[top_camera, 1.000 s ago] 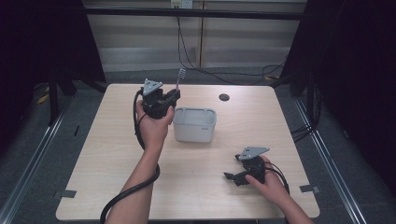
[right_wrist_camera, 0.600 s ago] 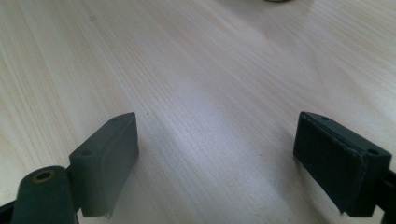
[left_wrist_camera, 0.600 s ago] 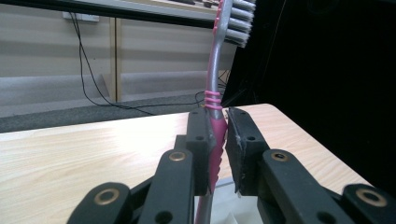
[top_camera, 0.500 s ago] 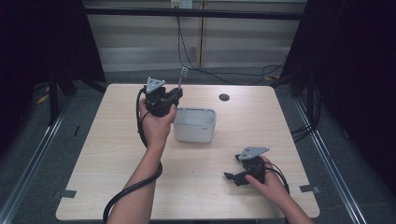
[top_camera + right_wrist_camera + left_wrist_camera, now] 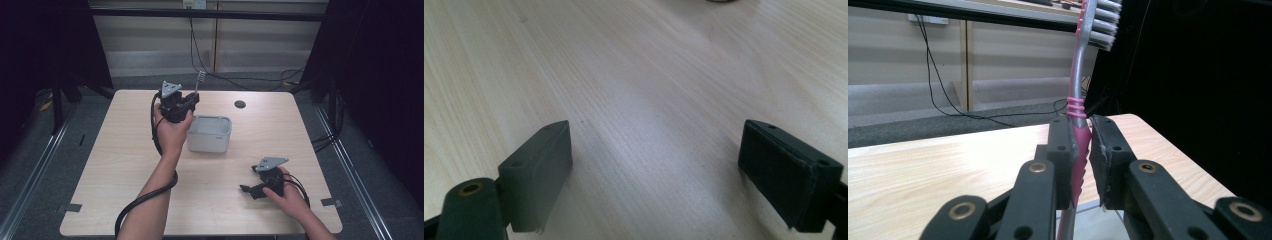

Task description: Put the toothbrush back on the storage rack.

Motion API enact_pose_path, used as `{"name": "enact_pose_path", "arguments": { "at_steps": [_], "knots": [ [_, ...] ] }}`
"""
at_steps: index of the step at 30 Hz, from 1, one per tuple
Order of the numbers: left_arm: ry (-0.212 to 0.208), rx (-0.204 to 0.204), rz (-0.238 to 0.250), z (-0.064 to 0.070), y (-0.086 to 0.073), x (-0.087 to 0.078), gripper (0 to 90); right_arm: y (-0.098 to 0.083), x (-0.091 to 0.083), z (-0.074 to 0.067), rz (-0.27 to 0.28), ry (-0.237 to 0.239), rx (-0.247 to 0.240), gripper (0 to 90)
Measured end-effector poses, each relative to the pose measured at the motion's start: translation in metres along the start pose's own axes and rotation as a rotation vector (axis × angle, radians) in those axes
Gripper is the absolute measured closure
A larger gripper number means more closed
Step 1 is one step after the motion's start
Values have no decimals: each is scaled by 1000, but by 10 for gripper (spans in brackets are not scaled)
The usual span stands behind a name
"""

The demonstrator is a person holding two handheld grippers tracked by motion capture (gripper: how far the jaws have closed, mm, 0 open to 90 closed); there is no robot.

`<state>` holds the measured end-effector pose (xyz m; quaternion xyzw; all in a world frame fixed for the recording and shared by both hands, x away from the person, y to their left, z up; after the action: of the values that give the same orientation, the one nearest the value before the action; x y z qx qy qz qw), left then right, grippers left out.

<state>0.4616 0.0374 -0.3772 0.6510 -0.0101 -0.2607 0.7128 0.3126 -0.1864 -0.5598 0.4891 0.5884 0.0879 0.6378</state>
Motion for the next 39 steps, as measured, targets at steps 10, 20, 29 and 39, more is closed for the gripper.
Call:
{"name": "enact_pose_path", "arguments": {
  "at_steps": [10,20,29,39],
  "knots": [
    [7,16,-4,1,-6,13,797,0,0,-1,-2,4,5,135],
    [13,13,-8,-3,-15,17,796,0,0,0,-1,4,2,135],
    [23,1,-17,-9,-27,17,794,0,0,0,-2,5,0,135],
    [28,-2,-28,-12,-35,15,793,0,0,0,-2,5,-1,135]
  ]
}}
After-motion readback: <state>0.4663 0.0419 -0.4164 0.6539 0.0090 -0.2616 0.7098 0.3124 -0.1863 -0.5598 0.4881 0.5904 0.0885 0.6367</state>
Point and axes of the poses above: each handheld gripper's, and its own axes: x roughly forward along the jaws, y roughly out of its top, z roughly to its right, the point moved 7 cm from there along x, roughly forward along the jaws, and after that the axes turned 12 degrees about y, right-handed, at the moved point
